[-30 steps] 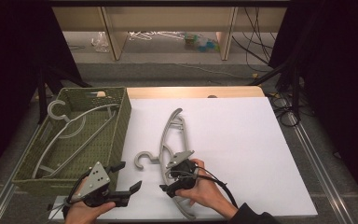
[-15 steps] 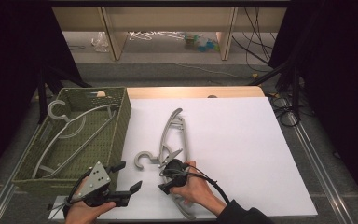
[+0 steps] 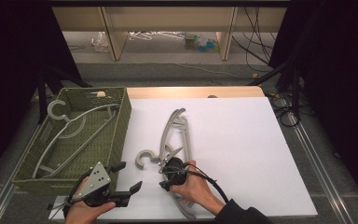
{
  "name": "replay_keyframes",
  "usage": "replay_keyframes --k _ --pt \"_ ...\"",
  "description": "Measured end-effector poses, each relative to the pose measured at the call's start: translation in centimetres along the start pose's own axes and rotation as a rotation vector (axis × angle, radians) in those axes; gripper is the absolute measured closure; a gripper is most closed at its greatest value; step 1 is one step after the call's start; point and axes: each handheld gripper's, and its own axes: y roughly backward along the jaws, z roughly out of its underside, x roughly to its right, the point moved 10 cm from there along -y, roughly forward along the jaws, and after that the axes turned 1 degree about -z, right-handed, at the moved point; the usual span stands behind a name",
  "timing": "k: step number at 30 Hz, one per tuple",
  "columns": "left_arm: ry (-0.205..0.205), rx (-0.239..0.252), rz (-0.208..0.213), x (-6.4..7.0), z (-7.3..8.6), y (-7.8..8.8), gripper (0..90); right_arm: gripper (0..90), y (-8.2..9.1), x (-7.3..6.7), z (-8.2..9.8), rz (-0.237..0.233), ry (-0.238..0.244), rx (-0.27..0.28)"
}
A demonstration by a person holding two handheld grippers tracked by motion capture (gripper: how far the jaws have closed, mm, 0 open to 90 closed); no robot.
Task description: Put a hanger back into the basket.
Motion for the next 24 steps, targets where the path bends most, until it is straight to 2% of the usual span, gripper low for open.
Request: replay_keyframes --k 6,10,11,13,17,18,19,24 --pt "0.015 0.012 -0.004 0.0 -0.2 0.1 17.9 65.7 1.2 -0.5 -0.2 -0.050 -0.018 0.043" --pt "0.012 0.007 -0.006 0.0 -0.1 0.2 18.0 66.4 2.0 -0.4 0.0 -0.048 -0.015 0.045" --pt "0.000 0.012 -0.008 -0.1 -0.3 0.2 18.1 67.3 2.3 -0.2 0.2 -0.046 0.002 0.047" --pt "0.008 0.012 -0.009 -0.1 -0.2 0.2 18.1 68.3 2.7 -0.1 0.6 -0.046 0.011 0.043" --pt "0.013 0.015 -0.010 -0.2 -0.2 0.2 18.2 70.1 3.7 0.3 1.4 -0.050 0.007 0.046" --pt "-0.003 0.011 -0.011 -0.2 -0.2 0.2 18.2 70.5 4.0 0.4 1.7 -0.053 0.006 0.045" --pt "-0.001 0.009 -0.011 -0.2 -0.1 0.2 18.2 70.9 4.2 0.6 1.9 -0.048 0.005 0.043" --pt "-0.005 0.006 -0.012 -0.2 -0.2 0.2 18.5 72.4 5.0 0.9 2.9 -0.045 0.024 0.035"
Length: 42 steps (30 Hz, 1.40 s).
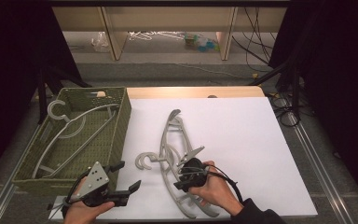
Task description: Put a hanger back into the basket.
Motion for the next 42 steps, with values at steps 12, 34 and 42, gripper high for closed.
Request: replay_keyframes --k 12,34,42 --pt "-0.006 -0.009 -0.008 -0.1 0.2 0.0 20.2 81.8 2.1 -0.5 2.2 -0.037 0.156 -0.033" --pt "-0.302 -0.203 0.106 1.9 1.7 -5.5 33.4 82.0 6.8 0.3 4.4 -0.112 0.288 0.002" --pt "-0.395 -0.242 0.138 2.0 2.1 -7.3 41.8 82.0 7.3 -0.2 4.6 -0.129 0.307 0.008"
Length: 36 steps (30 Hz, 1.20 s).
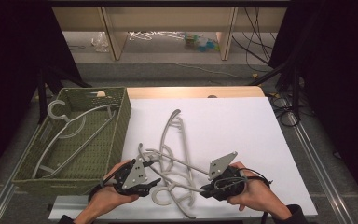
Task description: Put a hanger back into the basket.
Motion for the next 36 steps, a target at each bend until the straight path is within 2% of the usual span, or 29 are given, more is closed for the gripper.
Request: replay_keyframes --k 2,4,5,9,13,15,16,17,21,24,25,26,27,28,33,34,36 --pt "-0.046 -0.020 0.023 0.3 0.1 -0.5 43.2 82.0 0.1 -0.1 0.0 -0.008 0.004 0.004" --pt "-0.049 -0.023 0.030 0.5 0.2 -0.7 43.5 82.0 0.1 0.0 0.0 -0.003 0.008 0.004" --pt "-0.070 -0.027 0.037 0.5 0.2 -1.0 44.5 82.0 0.2 -0.1 0.0 -0.005 0.012 0.006" --pt "-0.083 -0.025 0.048 0.7 0.0 -1.4 46.4 81.9 0.2 -0.3 0.0 -0.014 0.014 0.004" --pt "-0.103 -0.023 0.068 1.1 0.0 -1.8 53.2 81.9 0.1 -0.4 -0.1 -0.016 0.018 0.003" --pt "-0.121 -0.025 0.079 1.3 -0.1 -2.0 54.1 81.9 0.1 -0.3 -0.1 -0.015 0.021 0.003" --pt "-0.146 -0.033 0.094 1.6 -0.1 -2.3 56.5 81.9 0.0 -0.4 -0.1 -0.014 0.026 -0.001" --pt "-0.146 -0.033 0.094 1.6 -0.1 -2.3 57.4 81.8 0.0 -0.4 -0.1 -0.015 0.027 -0.001" --pt "-0.212 -0.048 0.102 1.7 -0.2 -2.4 60.9 81.8 0.0 -0.3 0.0 -0.014 0.028 -0.004" --pt "-0.282 -0.066 0.105 1.9 -0.6 -2.2 64.9 81.8 0.2 -0.3 0.0 -0.017 0.031 0.004" --pt "-0.321 -0.074 0.097 1.9 -0.9 -2.0 66.7 81.7 0.4 -0.1 -0.1 -0.014 0.035 0.014" --pt "-0.321 -0.074 0.097 1.9 -0.9 -2.0 67.9 81.5 0.7 0.1 -0.2 -0.014 0.042 0.026" --pt "-0.344 -0.080 0.102 1.9 -1.0 -1.8 68.7 81.5 0.9 0.1 -0.3 -0.018 0.046 0.036" --pt "-0.378 -0.073 0.083 1.8 -1.5 -1.6 69.5 81.4 1.0 0.1 -0.3 -0.020 0.057 0.045" --pt "-0.392 -0.068 0.083 1.8 -2.3 -1.1 72.3 78.5 1.6 1.1 -0.6 0.011 0.056 0.072" --pt "-0.385 -0.048 0.085 1.7 -2.9 -0.9 73.0 76.6 1.7 1.4 -0.7 0.017 0.046 0.085" --pt "-0.378 -0.041 0.088 1.7 -3.1 -0.8 73.9 75.3 1.8 1.6 -0.7 0.031 0.040 0.089"
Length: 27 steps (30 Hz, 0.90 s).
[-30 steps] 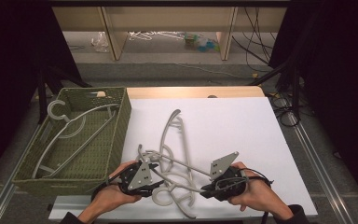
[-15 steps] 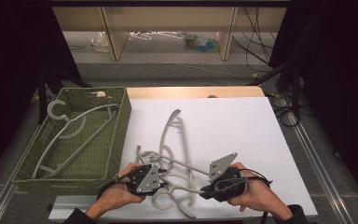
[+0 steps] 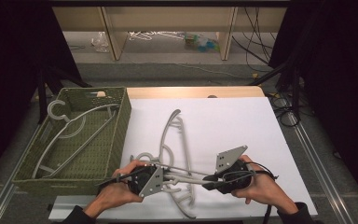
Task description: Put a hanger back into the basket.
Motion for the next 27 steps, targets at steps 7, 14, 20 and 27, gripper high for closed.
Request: replay_keyframes --k 7,14,20,27 --pt "0.078 0.048 0.033 -0.4 -1.7 1.2 77.8 66.3 0.7 1.8 -0.3 0.103 -0.056 0.042" --pt "0.256 0.058 0.083 -0.3 -2.4 1.2 79.1 49.2 1.6 2.8 -1.3 0.185 -0.101 0.112" --pt "0.392 0.066 0.072 -1.5 -1.9 2.1 79.2 43.3 3.8 3.8 -2.9 0.287 -0.166 0.247" --pt "0.530 0.092 0.049 -3.1 -0.9 3.2 79.2 42.3 4.2 2.9 -2.9 0.280 -0.179 0.265"
